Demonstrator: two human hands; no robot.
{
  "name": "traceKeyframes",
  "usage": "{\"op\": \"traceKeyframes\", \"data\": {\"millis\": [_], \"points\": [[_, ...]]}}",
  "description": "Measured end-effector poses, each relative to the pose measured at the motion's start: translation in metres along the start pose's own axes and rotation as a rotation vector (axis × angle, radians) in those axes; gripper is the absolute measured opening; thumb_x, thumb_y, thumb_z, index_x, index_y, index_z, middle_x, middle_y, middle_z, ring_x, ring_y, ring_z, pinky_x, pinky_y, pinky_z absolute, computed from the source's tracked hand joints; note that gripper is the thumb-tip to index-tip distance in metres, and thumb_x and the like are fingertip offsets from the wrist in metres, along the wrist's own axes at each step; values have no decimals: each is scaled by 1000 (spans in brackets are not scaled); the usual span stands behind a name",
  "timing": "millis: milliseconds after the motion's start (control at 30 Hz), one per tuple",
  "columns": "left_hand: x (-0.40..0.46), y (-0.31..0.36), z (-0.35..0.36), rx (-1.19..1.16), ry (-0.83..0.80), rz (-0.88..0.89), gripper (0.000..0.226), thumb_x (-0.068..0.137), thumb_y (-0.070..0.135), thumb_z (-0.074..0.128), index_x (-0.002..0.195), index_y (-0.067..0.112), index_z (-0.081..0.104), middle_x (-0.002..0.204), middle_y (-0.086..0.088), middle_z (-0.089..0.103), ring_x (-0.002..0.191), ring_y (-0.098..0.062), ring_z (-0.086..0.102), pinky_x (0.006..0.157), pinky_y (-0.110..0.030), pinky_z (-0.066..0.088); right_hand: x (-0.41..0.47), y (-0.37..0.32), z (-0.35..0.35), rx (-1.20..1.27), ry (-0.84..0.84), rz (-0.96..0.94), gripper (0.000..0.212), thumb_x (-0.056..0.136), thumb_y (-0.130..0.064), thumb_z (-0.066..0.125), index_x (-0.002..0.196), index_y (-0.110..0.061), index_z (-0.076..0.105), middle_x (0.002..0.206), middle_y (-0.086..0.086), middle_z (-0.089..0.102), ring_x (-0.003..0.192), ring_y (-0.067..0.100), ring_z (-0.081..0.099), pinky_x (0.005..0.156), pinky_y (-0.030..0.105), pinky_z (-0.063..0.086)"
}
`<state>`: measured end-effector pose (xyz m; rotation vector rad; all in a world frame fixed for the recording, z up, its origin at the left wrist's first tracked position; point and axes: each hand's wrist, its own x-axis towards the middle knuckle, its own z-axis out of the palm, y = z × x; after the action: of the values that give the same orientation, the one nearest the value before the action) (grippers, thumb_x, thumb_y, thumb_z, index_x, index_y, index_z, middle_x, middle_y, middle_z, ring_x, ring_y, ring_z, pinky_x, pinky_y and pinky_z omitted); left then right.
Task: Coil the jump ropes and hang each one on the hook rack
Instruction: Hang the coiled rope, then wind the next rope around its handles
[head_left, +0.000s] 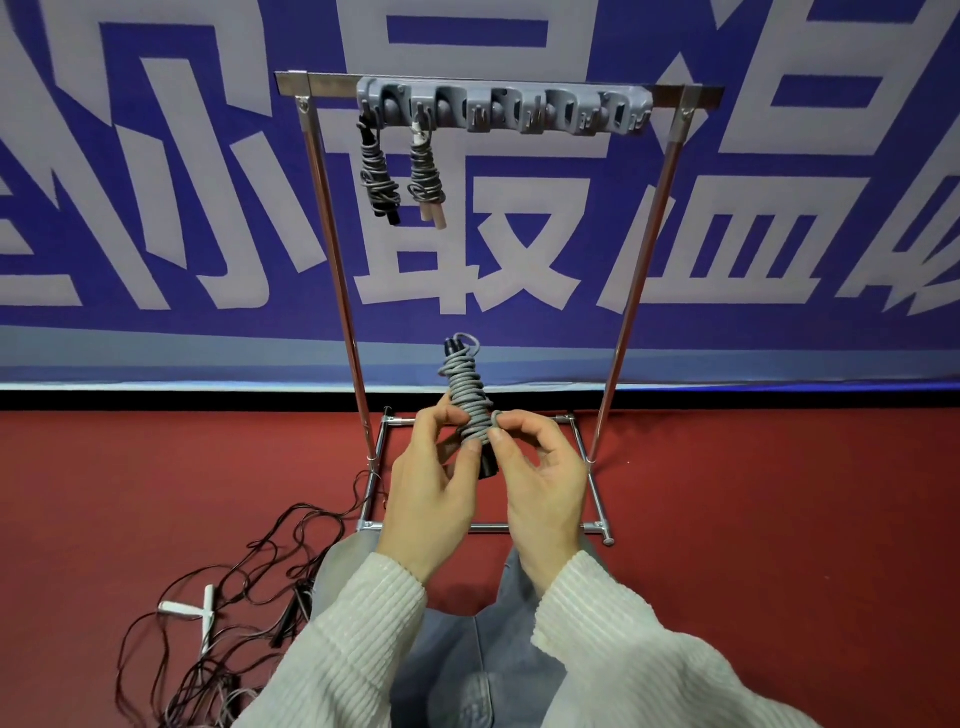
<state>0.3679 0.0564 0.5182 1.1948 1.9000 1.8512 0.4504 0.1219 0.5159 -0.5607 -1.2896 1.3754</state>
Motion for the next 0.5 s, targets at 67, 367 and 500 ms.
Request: {"op": "traceKeyframes", "data": {"millis": [67,367,500], "points": [[2,0,-1,24,7,20,20,99,12,62,114,23,55,119,9,66,107,-6,68,86,-25,58,1,-1,1,-5,7,0,26,89,12,67,92,-14,72,99,11,72,91,7,70,79,17,54],[6,0,1,78,21,20,18,96,14,68,104,25,56,126,7,39,114,-2,58,81,-15,53,-2,-4,4,14,16,-12,25,91,13,65,92,-11,71,101,15,69,85,3,70,73,17,54],[10,-6,4,-128,77,-125,3,98,7,64,100,8,62,130,-3,53,109,-20,67,90,-34,59,-2,2,2,-16,7,-55,31,90,12,66,92,-19,71,99,6,69,88,3,69,75,18,54]]}}
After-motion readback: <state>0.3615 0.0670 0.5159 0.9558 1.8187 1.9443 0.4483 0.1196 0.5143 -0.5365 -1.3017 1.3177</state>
